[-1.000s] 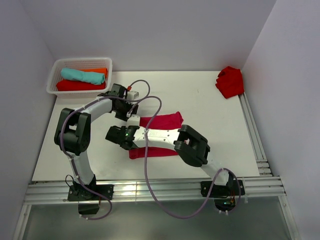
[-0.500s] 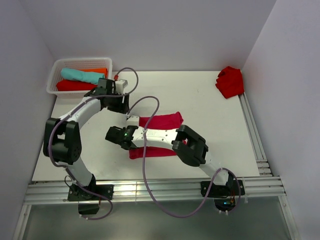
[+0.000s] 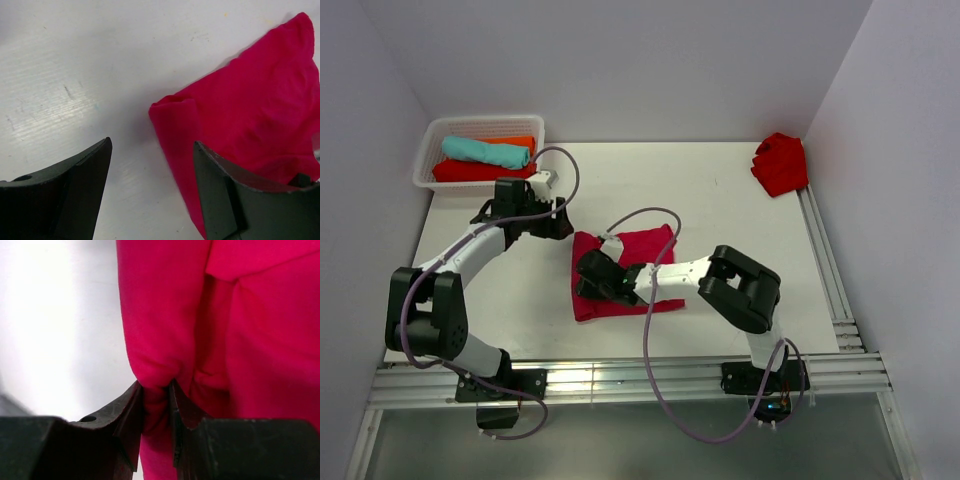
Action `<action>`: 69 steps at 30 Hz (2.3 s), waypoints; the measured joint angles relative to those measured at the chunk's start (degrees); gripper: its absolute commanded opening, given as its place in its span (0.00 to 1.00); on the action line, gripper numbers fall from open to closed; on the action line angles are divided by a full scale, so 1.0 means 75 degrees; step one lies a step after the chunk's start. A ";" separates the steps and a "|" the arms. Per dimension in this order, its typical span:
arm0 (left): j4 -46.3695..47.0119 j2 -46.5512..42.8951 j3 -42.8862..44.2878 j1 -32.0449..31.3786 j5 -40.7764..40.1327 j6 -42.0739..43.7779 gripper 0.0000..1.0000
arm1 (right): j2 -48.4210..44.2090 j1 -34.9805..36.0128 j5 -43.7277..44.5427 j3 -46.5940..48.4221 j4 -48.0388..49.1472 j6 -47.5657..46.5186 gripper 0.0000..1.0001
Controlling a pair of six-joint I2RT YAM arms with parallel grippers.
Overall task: Roll the t-shirts
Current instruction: Roll the tshirt
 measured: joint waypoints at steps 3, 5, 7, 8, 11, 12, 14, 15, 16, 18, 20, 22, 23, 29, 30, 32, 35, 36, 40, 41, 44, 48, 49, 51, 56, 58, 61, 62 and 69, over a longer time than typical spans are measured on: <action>0.0259 0.0000 -0.0277 0.0000 0.0157 -0.0006 0.72 | -0.0154 -0.0219 -0.0679 -0.0854 0.1539 0.0149 0.24; 0.0367 0.0000 -0.0408 0.0000 0.0219 0.0003 0.73 | -0.0160 -0.0338 -0.1029 -0.1142 0.2186 0.0221 0.24; 0.0463 0.0003 -0.0530 0.0003 0.0315 0.0015 0.74 | -0.0157 -0.0458 -0.1349 -0.1329 0.2669 0.0289 0.25; 0.0507 0.0009 -0.0574 0.0003 0.0335 0.0023 0.74 | -0.0149 -0.0495 -0.1466 -0.1396 0.2859 0.0335 0.25; 0.0644 0.0038 -0.0737 0.0003 0.0405 0.0029 0.74 | -0.0067 -0.0624 -0.1871 -0.1705 0.3768 0.0580 0.24; 0.0670 0.0050 -0.0775 0.0003 0.0434 0.0029 0.75 | -0.0026 -0.0656 -0.1961 -0.1818 0.4045 0.0664 0.24; 0.0758 0.0137 -0.0810 0.0003 0.0455 0.0032 0.76 | 0.0085 -0.0714 -0.2127 -0.2110 0.4637 0.0895 0.24; 0.0799 0.0210 -0.0816 0.0003 0.0452 0.0035 0.76 | 0.0146 -0.0752 -0.2200 -0.2253 0.4922 0.1032 0.24; 0.0836 0.0280 -0.0816 0.0003 0.0449 0.0038 0.76 | 0.0192 -0.0784 -0.2253 -0.2375 0.5199 0.1172 0.24; 0.0930 0.0440 -0.0825 0.0003 0.0446 0.0038 0.76 | 0.0248 -0.0842 -0.2331 -0.2614 0.5697 0.1425 0.24; 0.0976 0.0568 -0.0845 0.0000 0.0443 0.0035 0.76 | 0.0268 -0.0874 -0.2349 -0.2795 0.6056 0.1649 0.26; 0.0994 0.0664 -0.0886 -0.0017 0.0399 0.0035 0.76 | 0.0309 -0.0898 -0.2363 -0.2958 0.6339 0.1880 0.27; 0.0991 0.0694 -0.0889 -0.0035 0.0353 0.0032 0.76 | 0.0326 -0.0906 -0.2361 -0.2993 0.6397 0.1976 0.30; 0.0799 0.1000 -0.0644 -0.0280 -0.0134 0.0023 0.72 | 0.0312 -0.0915 -0.2235 -0.2999 0.6196 0.2224 0.41; 0.0662 0.1154 -0.0455 -0.0344 -0.0254 0.0009 0.71 | 0.0277 -0.0915 -0.2194 -0.2990 0.6091 0.2232 0.42; 0.0437 0.1413 -0.0146 -0.0446 -0.0425 -0.0009 0.70 | 0.0175 -0.0915 -0.2055 -0.2923 0.5741 0.2224 0.45; 0.0140 0.1731 0.0265 -0.0586 -0.0720 -0.0044 0.70 | 0.0012 -0.0895 -0.1751 -0.2661 0.4995 0.2139 0.48; 0.0044 0.1789 0.0367 -0.0641 -0.0819 -0.0050 0.70 | -0.0067 -0.0857 -0.1626 -0.2541 0.4639 0.2110 0.49; -0.0195 0.1926 0.0653 -0.0851 -0.1253 -0.0067 0.70 | -0.0353 -0.0676 -0.0956 -0.1950 0.3098 0.1836 0.52; -0.0259 0.1961 0.0714 -0.0912 -0.1364 -0.0070 0.70 | -0.0402 -0.0615 -0.0766 -0.1772 0.2734 0.1757 0.52; -0.0417 0.2037 0.0854 -0.1029 -0.1594 -0.0117 0.70 | -0.0525 -0.0411 -0.0224 -0.1256 0.1670 0.1542 0.53; -0.0530 0.2043 0.0915 -0.1105 -0.1795 -0.0178 0.69 | -0.0568 -0.0105 0.0542 -0.0452 0.0210 0.1288 0.53; -0.0536 0.2043 0.0918 -0.1119 -0.1830 -0.0181 0.69 | -0.0568 -0.0035 0.0702 -0.0230 -0.0143 0.1244 0.53; -0.0565 0.2043 0.0938 -0.1139 -0.1880 -0.0187 0.69 | -0.0568 0.0114 0.1093 0.0251 -0.0871 0.1142 0.53; -0.0592 0.2043 0.0947 -0.1172 -0.1947 -0.0198 0.69 | -0.0493 0.0434 0.1845 0.1600 -0.2273 0.0854 0.53; -0.0592 0.2043 0.0950 -0.1180 -0.1958 -0.0198 0.69 | -0.0385 0.0510 0.2002 0.2031 -0.2565 0.0708 0.53; -0.0606 0.2046 0.0959 -0.1189 -0.1976 -0.0198 0.69 | -0.0085 0.0597 0.2101 0.2477 -0.2847 0.0510 0.53; -0.0612 0.2049 0.0965 -0.1192 -0.1976 -0.0198 0.69 | 0.0050 0.0615 0.2124 0.2585 -0.2952 0.0446 0.53; -0.0670 0.2116 0.1040 -0.1207 -0.1953 -0.0189 0.71 | 0.1090 0.0627 0.2200 0.3322 -0.3902 0.0187 0.53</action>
